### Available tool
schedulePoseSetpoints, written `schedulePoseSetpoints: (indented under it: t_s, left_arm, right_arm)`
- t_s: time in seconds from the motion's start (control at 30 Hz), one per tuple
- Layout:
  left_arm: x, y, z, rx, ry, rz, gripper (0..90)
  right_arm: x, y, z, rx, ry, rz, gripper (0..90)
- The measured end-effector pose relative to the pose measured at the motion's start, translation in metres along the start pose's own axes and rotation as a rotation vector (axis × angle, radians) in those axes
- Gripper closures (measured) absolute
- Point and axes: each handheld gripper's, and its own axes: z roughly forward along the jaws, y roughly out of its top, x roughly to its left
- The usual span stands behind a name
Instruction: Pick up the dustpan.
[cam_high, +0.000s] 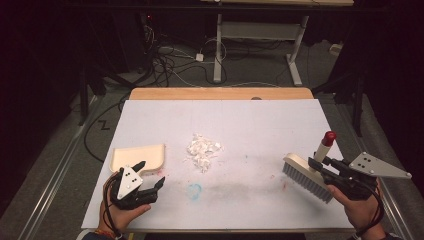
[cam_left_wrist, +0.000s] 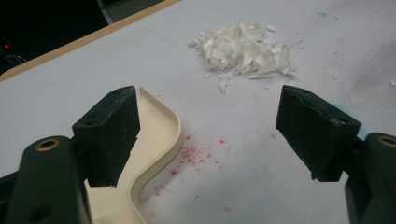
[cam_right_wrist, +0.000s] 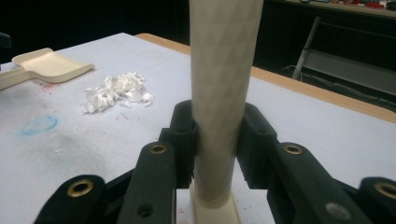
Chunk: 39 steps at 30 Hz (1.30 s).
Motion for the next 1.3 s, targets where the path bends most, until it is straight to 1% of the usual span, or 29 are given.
schedulePoseSetpoints:
  t_s: [0.03,0.17,0.23,0.3,0.33,0.37,0.4,0.43,0.47,0.53,0.57,0.6,0.63,0.67,0.7,0.73,0.77,0.8,0.83,0.87,0.9,0.93,0.97,1.0,1.03,1.1,1.17,1.23,1.3]
  left_arm:
    - [0.0,0.001,0.002,0.011,0.001,0.001,20.6]
    - [0.0,0.001,0.002,0.025,0.011,0.003,20.3]
    - [0.001,0.0,0.0,0.04,0.028,0.002,20.3]
    - [0.002,0.0,-0.001,0.041,0.029,-0.005,20.2]
    - [0.003,-0.001,-0.003,0.051,0.04,-0.007,20.2]
    - [0.005,-0.002,-0.005,0.063,0.047,-0.008,20.2]
    - [0.007,-0.003,-0.008,0.06,0.053,-0.017,20.3]
    - [0.012,-0.006,-0.014,0.069,0.068,-0.045,20.3]
    - [0.012,-0.006,-0.014,0.069,0.068,-0.045,20.3]
    - [0.019,-0.009,-0.019,0.085,0.084,-0.104,20.3]
    - [0.022,-0.011,-0.021,0.106,0.092,-0.139,19.9]
    - [0.028,-0.016,-0.022,0.151,0.097,-0.194,19.6]
    - [0.029,-0.017,-0.022,0.182,0.111,-0.218,19.6]
    - [0.031,-0.019,-0.021,0.204,0.108,-0.244,19.6]
    - [0.031,-0.02,-0.019,0.225,0.115,-0.271,19.6]
    - [0.031,-0.02,-0.019,0.225,0.115,-0.271,19.7]
    - [0.032,-0.021,-0.019,0.244,0.128,-0.283,19.7]
    - [0.031,-0.022,-0.018,0.26,0.122,-0.295,19.8]
    - [0.031,-0.024,-0.017,0.277,0.127,-0.307,20.4]
    - [0.031,-0.025,-0.016,0.299,0.144,-0.31,20.4]
    - [0.03,-0.027,-0.014,0.321,0.148,-0.32,20.7]
    - [0.031,-0.031,-0.011,0.351,0.146,-0.356,21.0]
    - [0.032,-0.033,-0.008,0.369,0.139,-0.379,22.0]
    - [0.033,-0.035,-0.003,0.389,0.136,-0.391,22.9]
    - [0.033,-0.036,0.001,0.406,0.142,-0.396,23.0]
    - [0.038,-0.036,0.01,0.41,0.137,-0.408,24.0]
    - [0.047,-0.035,0.018,0.393,0.137,-0.452,27.6]
    - [0.051,-0.032,0.026,0.398,0.161,-0.447,29.8]
    - [0.053,-0.03,0.03,0.407,0.168,-0.423,31.0]
  right_arm:
    - [-0.001,0.0,0.0,0.001,0.0,0.001,71.4]
    - [-0.002,0.0,-0.002,-0.006,-0.006,0.004,71.4]
    - [-0.002,0.001,-0.002,-0.009,-0.011,0.0,71.4]
    - [-0.001,0.002,-0.001,-0.008,-0.01,-0.003,71.4]
    - [-0.001,0.002,-0.001,-0.011,-0.009,-0.005,71.4]
    - [-0.001,0.003,0.0,-0.012,-0.009,-0.005,71.4]
    - [0.0,0.005,0.003,-0.017,-0.003,-0.01,71.4]
    - [0.0,0.006,0.004,-0.017,-0.005,-0.016,71.4]
    - [0.001,0.007,0.005,-0.018,-0.002,-0.02,71.3]
    - [0.002,0.008,0.008,-0.021,0.005,-0.027,71.4]
    - [0.003,0.009,0.009,-0.019,0.01,-0.028,71.4]
    - [0.003,0.01,0.011,-0.021,0.013,-0.031,71.4]
    - [0.003,0.01,0.012,-0.022,0.014,-0.033,71.3]
    - [0.002,0.011,0.014,-0.021,0.02,-0.035,71.4]
    - [0.002,0.011,0.016,-0.019,0.02,-0.037,71.4]
    - [0.001,0.01,0.018,-0.015,0.019,-0.036,71.4]
    - [0.0,0.01,0.019,-0.012,0.02,-0.035,71.4]
    - [-0.001,0.01,0.021,-0.009,0.02,-0.034,71.3]
    - [-0.001,0.011,0.022,-0.009,0.019,-0.038,71.4]
    - [-0.001,0.011,0.022,-0.009,0.019,-0.038,71.4]
    - [0.0,0.011,0.023,-0.005,0.022,-0.038,71.4]
    - [0.0,0.012,0.024,-0.002,0.02,-0.043,71.4]
    - [0.001,0.012,0.024,-0.003,0.02,-0.046,71.3]
    - [0.001,0.012,0.025,0.0,0.02,-0.048,71.3]
    - [0.001,0.012,0.026,0.002,0.02,-0.047,71.4]
    - [0.001,0.012,0.027,0.007,0.018,-0.046,71.3]
    - [0.002,0.011,0.029,0.009,0.02,-0.042,71.3]
    - [0.003,0.011,0.03,0.012,0.023,-0.044,71.3]
    - [0.003,0.011,0.031,0.015,0.018,-0.049,71.3]
